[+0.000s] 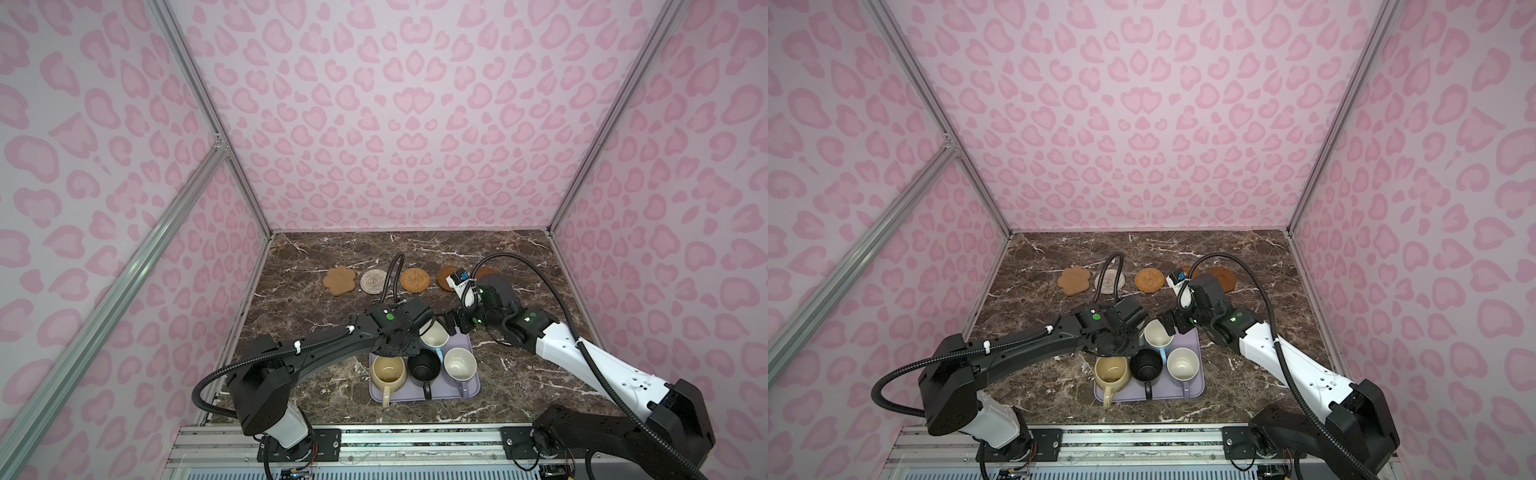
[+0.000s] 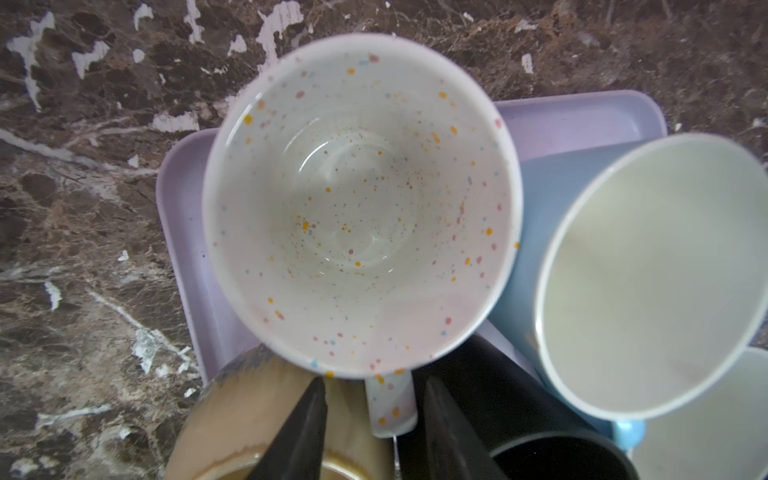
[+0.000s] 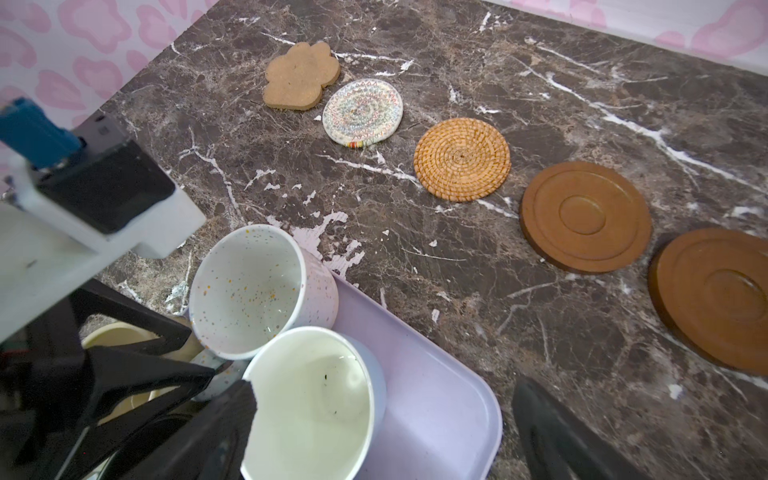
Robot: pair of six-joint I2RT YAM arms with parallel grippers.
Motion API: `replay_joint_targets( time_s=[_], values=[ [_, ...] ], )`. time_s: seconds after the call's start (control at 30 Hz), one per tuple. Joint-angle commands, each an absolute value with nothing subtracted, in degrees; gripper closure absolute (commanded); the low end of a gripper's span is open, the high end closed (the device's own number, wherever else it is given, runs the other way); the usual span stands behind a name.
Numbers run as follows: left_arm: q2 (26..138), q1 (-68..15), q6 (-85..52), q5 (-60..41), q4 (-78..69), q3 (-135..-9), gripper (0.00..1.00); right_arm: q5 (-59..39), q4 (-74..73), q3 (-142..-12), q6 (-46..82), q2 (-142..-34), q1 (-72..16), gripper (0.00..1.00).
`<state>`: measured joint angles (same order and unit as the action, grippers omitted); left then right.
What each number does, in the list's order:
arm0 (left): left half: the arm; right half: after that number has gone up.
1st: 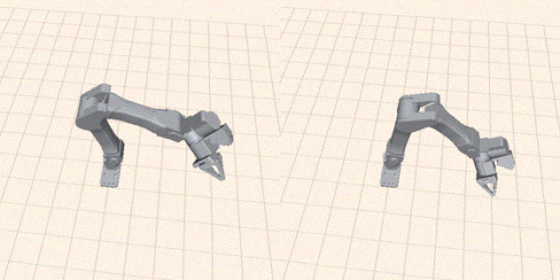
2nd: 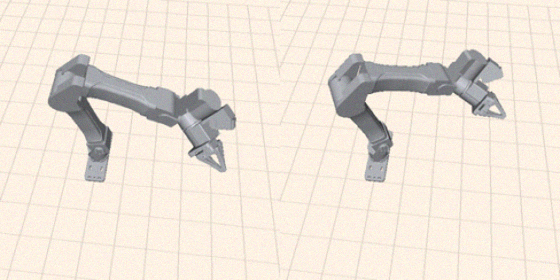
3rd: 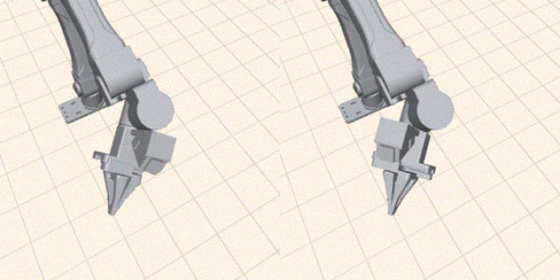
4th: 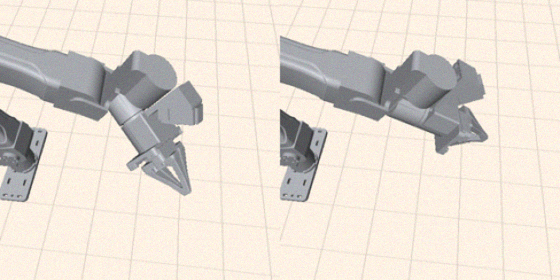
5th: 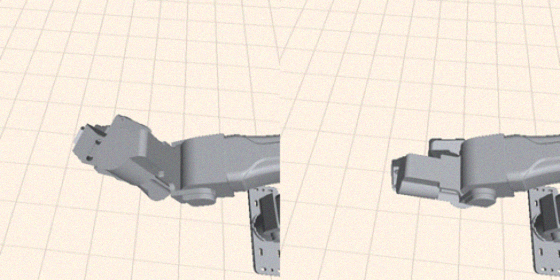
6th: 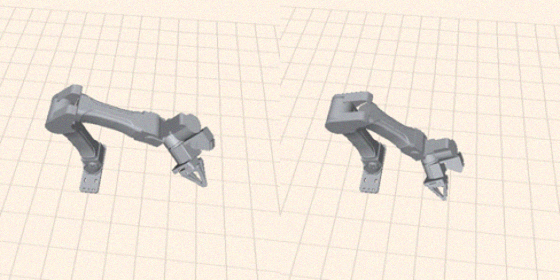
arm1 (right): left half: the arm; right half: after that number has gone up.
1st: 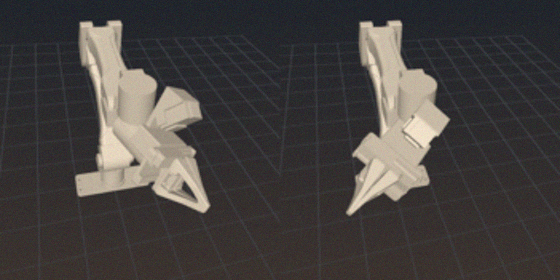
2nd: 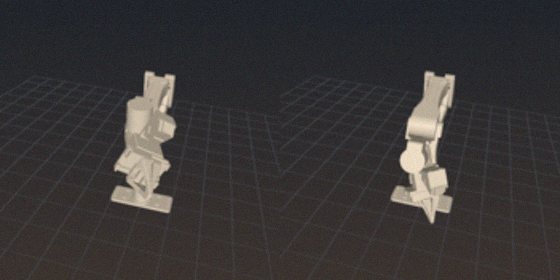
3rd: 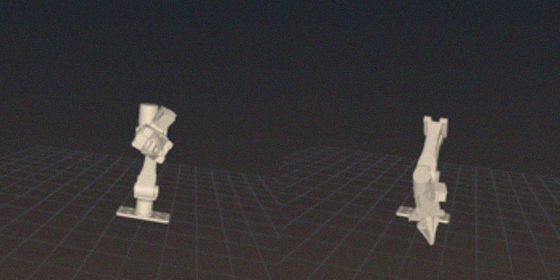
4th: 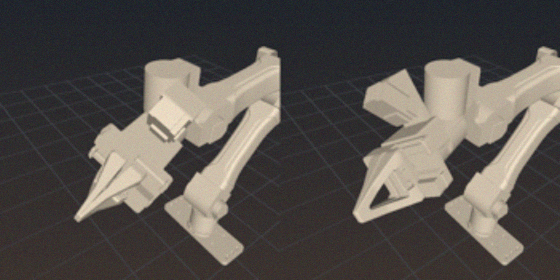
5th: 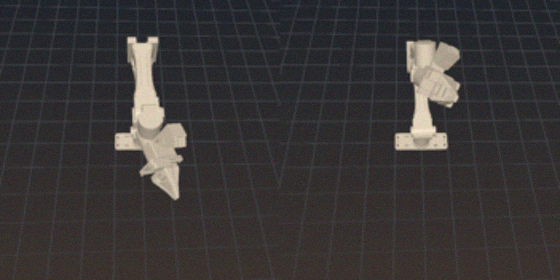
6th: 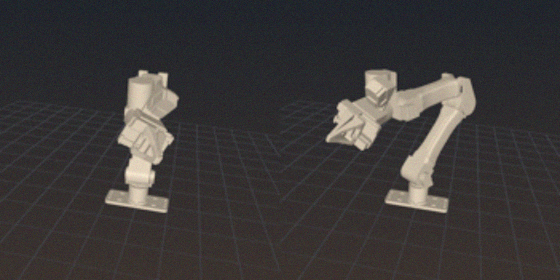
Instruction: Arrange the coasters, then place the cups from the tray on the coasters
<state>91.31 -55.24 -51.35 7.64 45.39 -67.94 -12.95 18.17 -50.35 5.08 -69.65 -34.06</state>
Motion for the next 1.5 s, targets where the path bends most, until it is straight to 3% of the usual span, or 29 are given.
replay_joint_targets(
  time_s=[0.0, 0.47, 0.57, 1.07, 1.37, 1.47],
  values=[
    [92.9, -55.3, -51.8, 10.5, 47.2, -69.4, 0.58, -11.3, 18.0, -49.9, 4.7, -69.5, -34.0, 0.02],
    [96.7, -55.3, -51.5, 9.8, 47.0, -71.1, 0.62, -9.1, 17.4, -48.9, 5.3, -69.4, -33.8, 0.02],
    [97.4, -55.3, -51.8, 9.3, 46.6, -70.8, 0.69, -9.1, 17.2, -48.7, 5.4, -69.3, -33.8, 0.01],
    [98.6, -55.4, -52.7, 10.8, 46.3, -70.8, 0.76, -10.0, 16.3, -47.9, 5.5, -69.4, -33.6, 0.02],
    [96.9, -55.4, -53.3, 13.2, 47.9, -71.1, 0.99, -11.8, 13.9, -46.6, 5.4, -67.0, -33.6, 0.01],
    [96.0, -55.5, -53.5, 13.6, 47.9, -71.0, 0.99, -13.1, 12.3, -45.6, 5.7, -66.1, -33.6, 0.01]
  ],
)
